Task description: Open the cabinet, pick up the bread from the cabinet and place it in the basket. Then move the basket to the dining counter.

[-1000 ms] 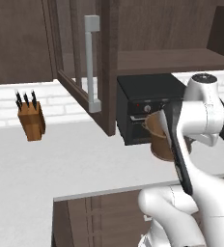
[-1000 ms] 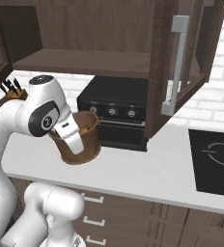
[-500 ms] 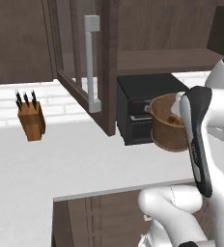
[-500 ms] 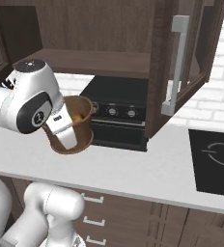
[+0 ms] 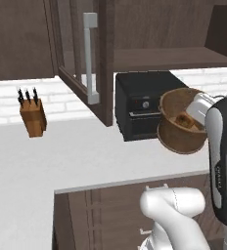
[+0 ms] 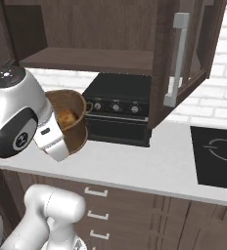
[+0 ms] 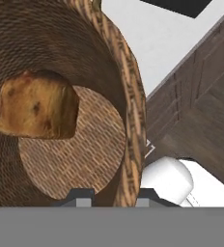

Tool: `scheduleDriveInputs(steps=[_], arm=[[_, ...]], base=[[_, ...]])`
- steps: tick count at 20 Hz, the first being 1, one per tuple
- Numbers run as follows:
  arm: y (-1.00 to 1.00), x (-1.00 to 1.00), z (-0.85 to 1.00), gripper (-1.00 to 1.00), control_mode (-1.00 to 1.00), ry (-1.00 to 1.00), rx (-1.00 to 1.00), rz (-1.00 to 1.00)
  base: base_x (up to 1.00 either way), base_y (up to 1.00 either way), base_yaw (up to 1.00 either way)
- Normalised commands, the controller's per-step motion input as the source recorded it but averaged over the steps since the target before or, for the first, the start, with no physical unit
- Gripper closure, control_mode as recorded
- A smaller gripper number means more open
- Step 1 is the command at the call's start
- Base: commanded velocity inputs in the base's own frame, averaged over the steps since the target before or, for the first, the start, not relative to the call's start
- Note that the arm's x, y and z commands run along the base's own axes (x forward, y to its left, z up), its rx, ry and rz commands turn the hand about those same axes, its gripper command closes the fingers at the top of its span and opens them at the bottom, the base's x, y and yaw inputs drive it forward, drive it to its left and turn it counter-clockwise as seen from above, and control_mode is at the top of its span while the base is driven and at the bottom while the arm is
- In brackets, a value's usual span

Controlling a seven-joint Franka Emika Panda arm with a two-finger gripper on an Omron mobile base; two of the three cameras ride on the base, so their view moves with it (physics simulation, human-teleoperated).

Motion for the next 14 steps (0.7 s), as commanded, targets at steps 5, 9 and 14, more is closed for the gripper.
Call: scheduleDriveInputs(steps=[5,9,14], arm=[[0.0,0.0,0.0,1.0,1.0,0.0,0.0,0.0],[0.0,0.0,0.0,1.0,1.0,0.0,0.0,0.0],[0.0,0.0,0.0,1.0,1.0,0.0,0.0,0.0]], base=[[-1.0,-0.21,0.0],[-1.0,-0.4,-0.02],[-0.9,-0.82,-0.07]])
